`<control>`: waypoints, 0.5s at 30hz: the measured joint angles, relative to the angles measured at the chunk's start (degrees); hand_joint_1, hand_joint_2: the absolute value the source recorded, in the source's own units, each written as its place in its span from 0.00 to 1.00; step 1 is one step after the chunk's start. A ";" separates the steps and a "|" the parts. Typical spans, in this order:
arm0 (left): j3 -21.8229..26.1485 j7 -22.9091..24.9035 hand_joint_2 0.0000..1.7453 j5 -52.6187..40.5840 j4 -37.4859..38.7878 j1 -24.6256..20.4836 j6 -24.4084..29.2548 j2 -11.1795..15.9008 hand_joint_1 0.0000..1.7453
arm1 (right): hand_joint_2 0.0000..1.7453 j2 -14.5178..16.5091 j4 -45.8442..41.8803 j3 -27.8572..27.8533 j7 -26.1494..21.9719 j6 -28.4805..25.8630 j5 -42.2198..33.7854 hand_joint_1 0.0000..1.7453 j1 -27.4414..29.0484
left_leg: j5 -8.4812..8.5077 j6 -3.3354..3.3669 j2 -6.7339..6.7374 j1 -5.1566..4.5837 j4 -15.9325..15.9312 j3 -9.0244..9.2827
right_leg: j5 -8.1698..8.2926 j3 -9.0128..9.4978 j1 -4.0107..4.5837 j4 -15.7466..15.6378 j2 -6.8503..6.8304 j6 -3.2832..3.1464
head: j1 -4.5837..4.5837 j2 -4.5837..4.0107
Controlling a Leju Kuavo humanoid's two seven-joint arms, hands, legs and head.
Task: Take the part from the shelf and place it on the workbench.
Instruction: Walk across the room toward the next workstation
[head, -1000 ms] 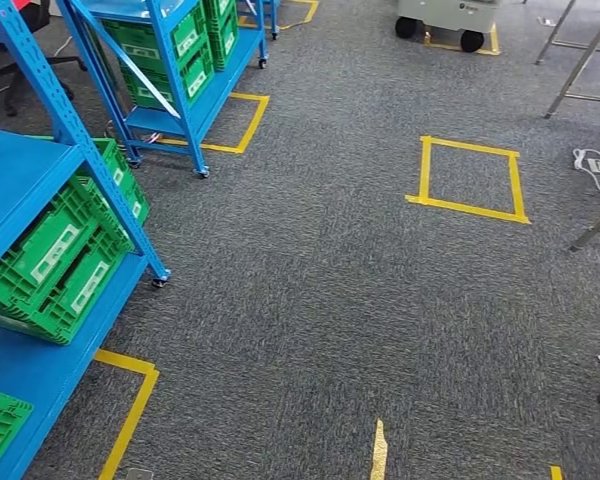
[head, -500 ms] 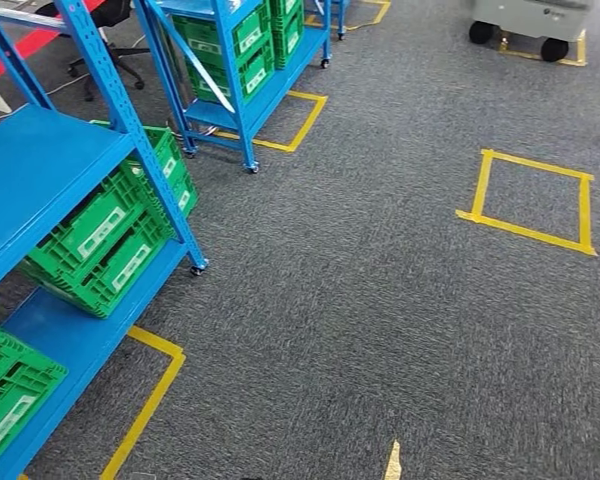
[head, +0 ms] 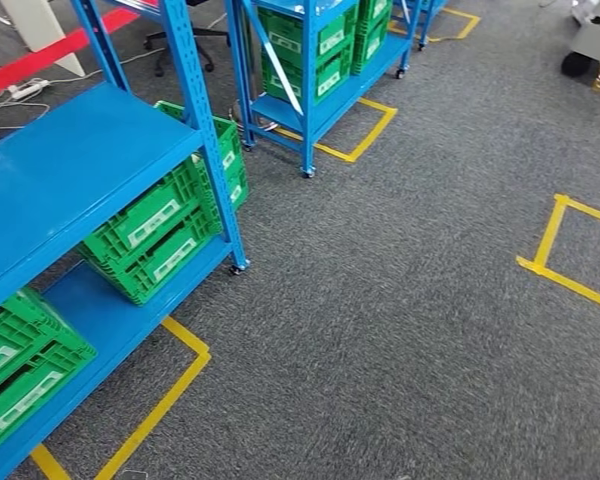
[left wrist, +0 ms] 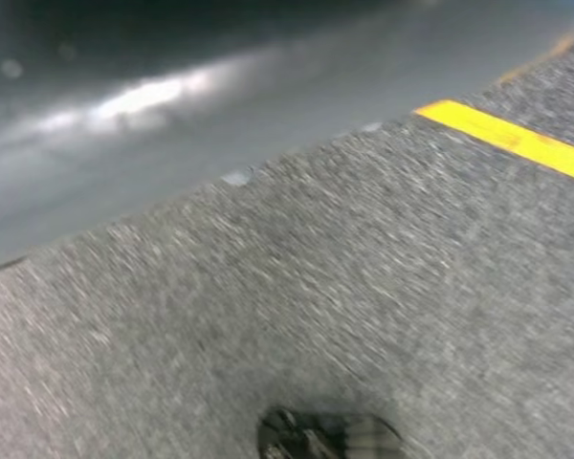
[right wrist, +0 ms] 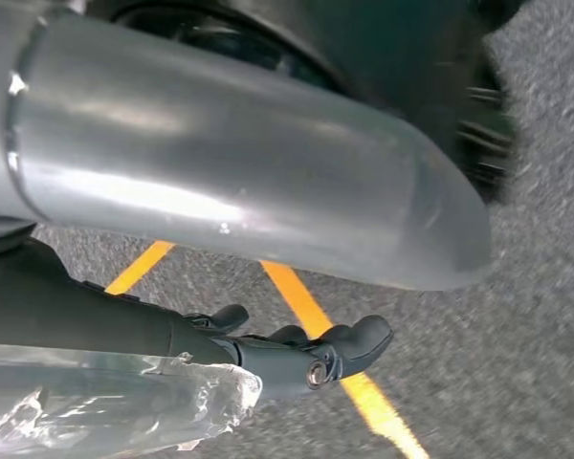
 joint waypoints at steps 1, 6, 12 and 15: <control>0.08 -0.21 0.00 -0.14 0.00 0.01 0.07 -0.09 0.00 | 0.00 0.00 0.01 0.04 0.02 -0.03 -0.04 0.00 0.18 | -0.68 -0.24 -1.02 0.29 0.00 0.86 | -1.43 -1.83 -0.17 0.15 0.07 0.21 | 0.01 0.00; 0.42 -0.45 0.00 -1.93 0.00 0.32 1.23 -0.38 0.00 | 0.00 -0.01 0.08 0.33 0.08 -0.14 -0.10 0.00 0.92 | -4.48 -2.37 -5.03 1.50 0.45 4.69 | 11.53 -4.26 -1.17 -9.51 2.54 0.76 | 0.52 0.00; 0.45 -0.38 0.00 -2.52 0.00 0.18 1.41 -0.40 0.00 | 0.00 -0.10 0.14 0.61 0.00 -0.21 -0.29 0.00 0.56 | -5.63 -4.47 -1.65 1.57 5.49 2.06 | 12.67 -2.39 -0.89 -11.04 0.52 -2.11 | 0.20 0.00; 0.46 -0.38 0.00 -2.74 0.00 -0.13 1.40 -0.47 0.00 | 0.00 -0.11 0.14 0.79 -0.02 -0.15 -0.30 0.00 0.62 | -9.85 -4.78 0.61 1.42 14.31 -4.04 | 11.78 -1.24 -0.36 -11.46 -1.38 -2.90 | -0.07 0.00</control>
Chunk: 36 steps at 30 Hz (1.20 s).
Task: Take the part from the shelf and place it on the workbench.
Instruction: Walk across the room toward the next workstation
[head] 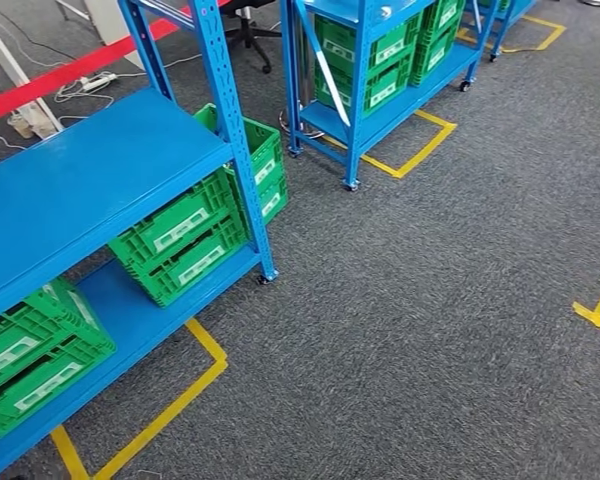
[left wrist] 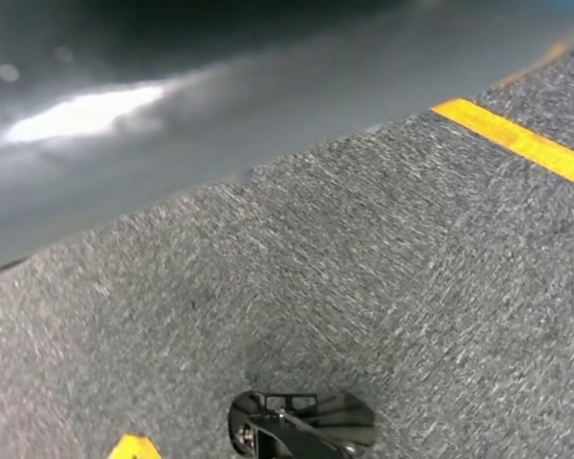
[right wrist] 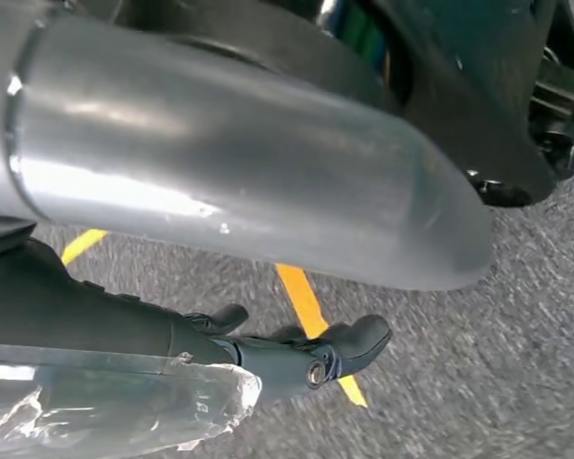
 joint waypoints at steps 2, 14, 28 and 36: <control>0.01 0.00 0.00 -0.14 0.00 0.14 0.00 -0.01 0.00 | 0.00 0.00 0.00 0.03 0.00 0.01 -0.01 0.00 -0.02 | 1.13 0.46 0.17 -0.20 0.31 -1.65 | -0.70 0.76 0.49 -0.01 -1.17 -0.35 | -0.03 0.00; 0.04 -0.23 0.00 -0.38 0.01 0.07 -0.05 0.05 0.00 | 0.00 0.32 -0.04 0.13 -0.13 0.01 -0.13 0.00 -0.17 | 11.48 4.27 1.45 -1.69 -14.77 2.22 | -7.70 -0.83 1.07 8.56 0.76 1.61 | -0.25 0.00; 0.14 -0.37 0.00 -1.30 0.02 0.20 0.04 -0.01 0.00 | 0.00 0.21 -0.03 0.58 -0.07 -0.03 -0.16 0.00 -0.02 | 8.05 0.88 -2.29 -1.11 -8.48 -1.04 | -1.62 3.69 -0.38 -1.63 2.64 0.35 | -0.79 0.00; 0.32 -0.38 0.00 -1.66 0.02 0.14 0.28 -0.04 0.00 | 0.00 0.21 -0.02 0.96 -0.08 -0.05 -0.17 0.00 -0.10 | 11.34 1.76 3.84 -1.56 -10.08 -0.44 | -2.67 4.60 0.09 -1.64 -3.27 0.26 | -1.09 0.00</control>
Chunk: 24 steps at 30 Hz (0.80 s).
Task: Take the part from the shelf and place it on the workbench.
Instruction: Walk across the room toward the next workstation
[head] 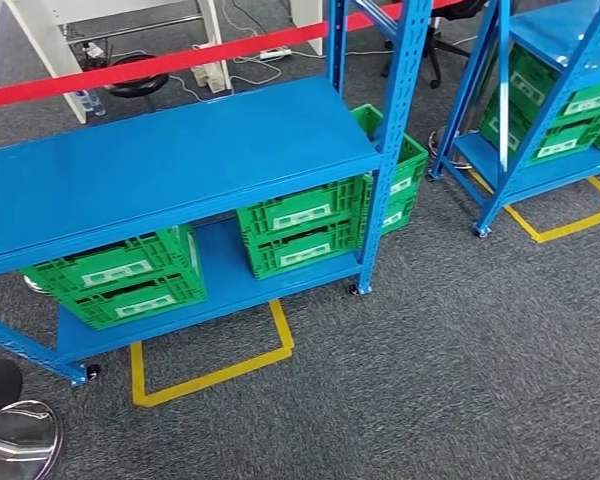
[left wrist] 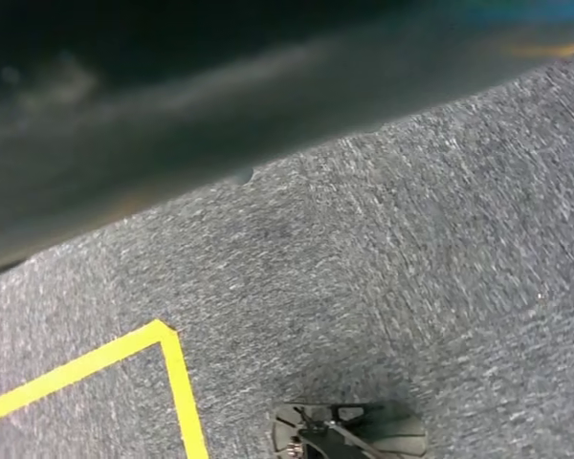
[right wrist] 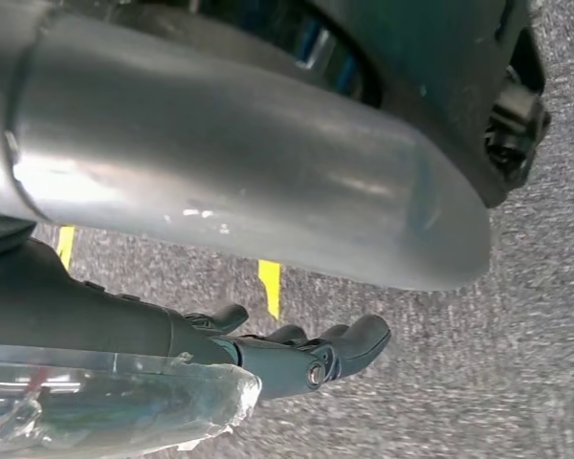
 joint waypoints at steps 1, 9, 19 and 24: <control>0.05 -0.01 0.00 -0.02 0.00 -0.17 0.08 0.02 0.00 | 0.00 0.01 0.00 0.02 0.00 -0.02 -0.01 0.00 0.01 | 0.46 0.42 1.26 -0.36 -2.40 1.12 | -0.19 0.13 0.14 0.00 -0.70 0.27 | -0.02 0.00; 0.30 -0.05 0.00 -0.03 0.00 -0.26 0.32 -0.16 0.00 | 0.00 -0.02 -0.01 0.38 -0.06 -0.05 -0.04 0.00 -0.20 | 0.88 2.08 -3.01 0.04 -4.75 1.82 | -6.71 -4.90 0.06 11.54 4.33 2.23 | 0.37 0.00; 0.79 0.39 0.00 -0.59 0.00 -0.14 0.37 -0.41 0.00 | 0.00 -0.05 0.00 0.63 0.28 0.10 -0.30 0.00 -0.09 | 0.74 0.31 -10.28 0.29 -4.25 1.63 | 0.85 -0.78 -0.31 -0.07 8.38 1.03 | 0.34 0.00; 1.32 0.55 0.00 -0.79 0.00 -0.25 0.41 -0.34 0.00 | 0.00 -0.15 0.00 0.64 0.36 0.46 -0.71 0.00 0.09 | -4.55 -1.24 -4.42 0.44 6.24 -3.58 | 0.54 -0.12 -0.42 -0.62 5.85 -0.46 | -0.63 0.00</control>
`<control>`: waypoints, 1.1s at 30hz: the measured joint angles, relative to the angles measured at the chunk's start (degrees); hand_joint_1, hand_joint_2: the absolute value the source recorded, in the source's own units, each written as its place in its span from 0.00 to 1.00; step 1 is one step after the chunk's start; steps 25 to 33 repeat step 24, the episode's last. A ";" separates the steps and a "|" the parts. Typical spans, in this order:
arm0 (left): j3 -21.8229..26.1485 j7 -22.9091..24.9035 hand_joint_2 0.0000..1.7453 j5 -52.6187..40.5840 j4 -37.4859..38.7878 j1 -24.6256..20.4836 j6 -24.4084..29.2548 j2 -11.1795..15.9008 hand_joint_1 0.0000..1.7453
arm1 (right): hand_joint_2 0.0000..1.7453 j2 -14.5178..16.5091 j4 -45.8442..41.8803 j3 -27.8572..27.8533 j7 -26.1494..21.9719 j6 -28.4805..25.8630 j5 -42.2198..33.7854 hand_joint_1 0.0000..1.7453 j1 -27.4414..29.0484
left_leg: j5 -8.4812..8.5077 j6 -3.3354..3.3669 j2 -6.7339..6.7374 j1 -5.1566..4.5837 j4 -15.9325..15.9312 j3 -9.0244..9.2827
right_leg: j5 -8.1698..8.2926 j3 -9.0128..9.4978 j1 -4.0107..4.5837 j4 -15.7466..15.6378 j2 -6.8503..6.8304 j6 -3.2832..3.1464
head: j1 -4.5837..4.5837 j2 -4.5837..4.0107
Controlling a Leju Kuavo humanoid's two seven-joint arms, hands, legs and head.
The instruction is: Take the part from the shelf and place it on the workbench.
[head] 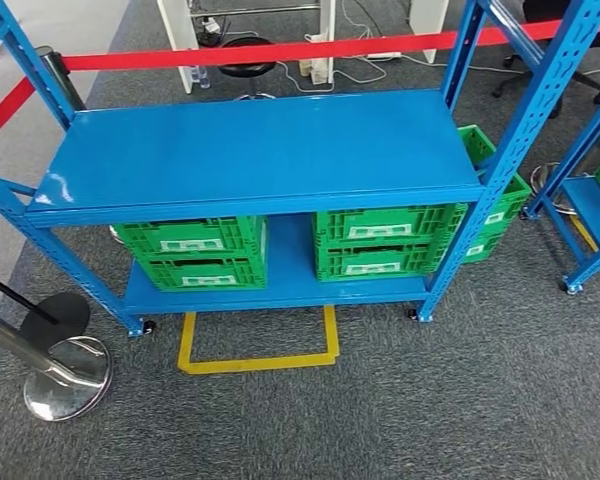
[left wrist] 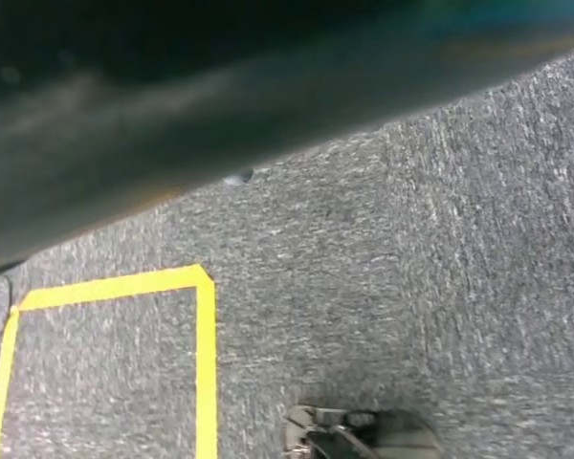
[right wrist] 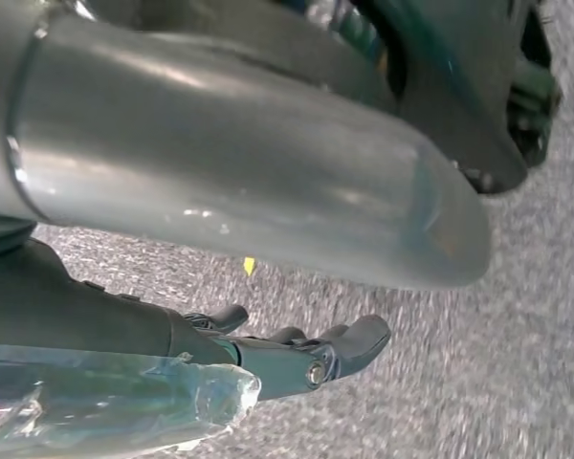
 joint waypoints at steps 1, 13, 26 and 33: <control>0.05 0.00 0.00 -0.05 0.00 -0.06 -0.02 -0.01 0.00 | 0.00 -0.01 0.00 0.00 0.00 0.07 -0.06 0.00 0.08 | -1.11 -0.16 0.48 0.13 3.46 -1.82 | -0.22 0.17 0.04 0.00 -0.49 -0.05 | -0.01 0.00; 0.38 -0.13 0.00 -0.46 0.00 0.36 -0.09 0.13 0.00 | 0.00 0.07 -0.03 0.02 -0.17 0.60 -0.73 0.00 -0.41 | 4.19 3.22 0.87 -0.14 -11.91 7.65 | -2.82 2.63 0.17 2.47 -1.80 2.69 | 0.25 -0.02; 1.22 -0.28 0.00 -0.97 0.02 0.70 -0.26 0.08 0.00 | 0.00 0.05 0.07 0.20 -0.15 0.60 -0.97 0.00 0.75 | -3.27 2.36 0.35 -0.32 -12.35 16.01 | 4.04 -7.53 0.62 3.66 -1.15 1.91 | 0.43 -0.02; 1.22 -0.28 0.00 -0.97 0.02 0.70 -0.26 0.08 0.00 | 0.00 0.05 0.07 0.20 -0.15 0.60 -0.97 0.00 0.75 | -3.27 2.36 0.35 -0.32 -12.35 16.01 | 4.04 -7.53 0.62 3.66 -1.15 1.91 | 0.43 -0.02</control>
